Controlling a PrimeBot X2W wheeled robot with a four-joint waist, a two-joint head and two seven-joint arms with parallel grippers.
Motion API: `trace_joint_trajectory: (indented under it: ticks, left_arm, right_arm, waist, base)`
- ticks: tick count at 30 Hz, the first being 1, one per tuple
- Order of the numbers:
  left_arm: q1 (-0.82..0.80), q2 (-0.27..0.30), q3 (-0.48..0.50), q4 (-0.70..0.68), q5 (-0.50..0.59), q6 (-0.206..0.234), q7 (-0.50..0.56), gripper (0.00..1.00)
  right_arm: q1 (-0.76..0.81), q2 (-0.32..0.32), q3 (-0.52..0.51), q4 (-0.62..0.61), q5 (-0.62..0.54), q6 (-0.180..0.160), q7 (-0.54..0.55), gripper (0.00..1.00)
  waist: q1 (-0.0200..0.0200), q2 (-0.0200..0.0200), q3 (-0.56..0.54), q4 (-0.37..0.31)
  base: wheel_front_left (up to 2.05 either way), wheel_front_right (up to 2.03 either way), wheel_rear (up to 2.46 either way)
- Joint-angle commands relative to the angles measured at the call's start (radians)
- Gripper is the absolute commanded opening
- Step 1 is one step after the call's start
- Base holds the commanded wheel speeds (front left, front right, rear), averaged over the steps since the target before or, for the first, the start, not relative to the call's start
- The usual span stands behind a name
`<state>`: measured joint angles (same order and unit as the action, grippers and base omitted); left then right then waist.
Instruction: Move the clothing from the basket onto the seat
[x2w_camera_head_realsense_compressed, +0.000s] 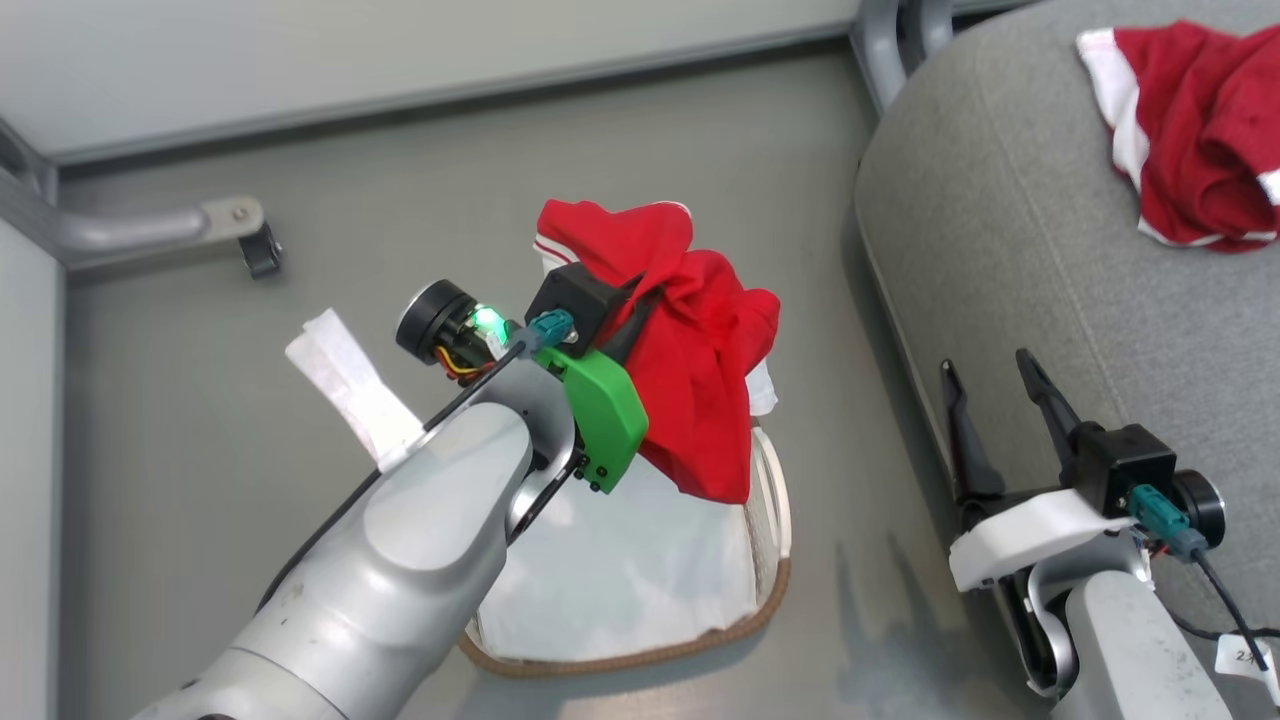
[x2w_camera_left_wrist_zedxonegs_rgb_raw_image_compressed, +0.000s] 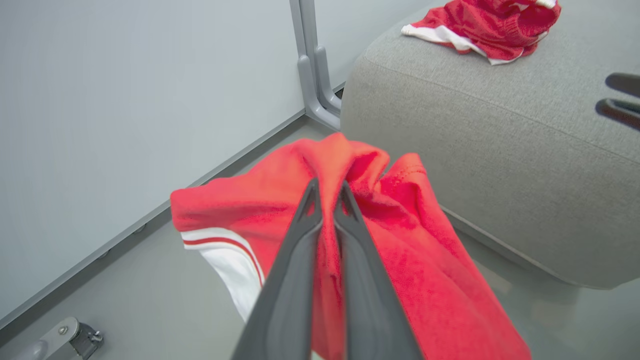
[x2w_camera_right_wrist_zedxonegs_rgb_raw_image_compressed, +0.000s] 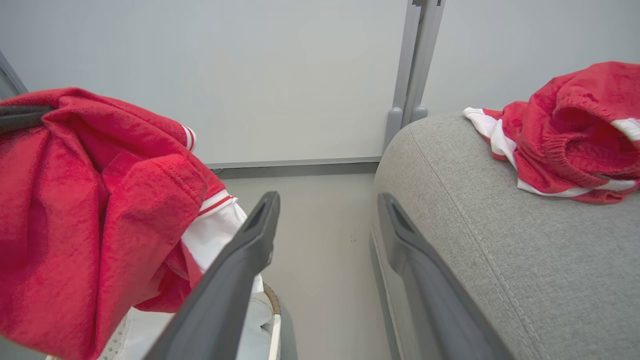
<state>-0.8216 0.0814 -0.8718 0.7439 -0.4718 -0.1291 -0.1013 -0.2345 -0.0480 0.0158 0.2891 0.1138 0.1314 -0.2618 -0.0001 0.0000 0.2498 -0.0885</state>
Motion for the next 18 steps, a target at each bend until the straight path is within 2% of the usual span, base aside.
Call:
trace_joint_trajectory:
  ticks: [1, 12, 18]
  left_arm:
    - [-0.012, 0.013, -0.017, -0.024, -0.014, -0.002, 0.016, 0.0]
    - [-0.12, 0.114, -0.086, -0.191, -0.116, -0.001, 0.123, 0.0]
    - [-0.146, 0.134, -0.079, -0.231, -0.138, -0.001, 0.138, 0.0]
  right_arm:
    - [0.022, -0.005, 0.005, 0.006, -0.007, -0.001, -0.005, 1.0]
    - [0.033, -0.004, 0.09, 0.011, 0.005, -0.001, -0.005, 1.0]
    - [0.004, -0.004, 0.162, -0.01, 0.021, -0.001, -0.005, 1.0]
  waist:
    - [0.0001, 0.0, -0.146, 0.032]
    - [0.0001, 0.0, -0.244, 0.011]
    - [0.0001, 0.0, -0.258, 0.008]
  base:
    - [0.0, 0.0, 0.0]
    - [0.0, 0.0, 0.0]
    - [0.0, 0.0, 0.0]
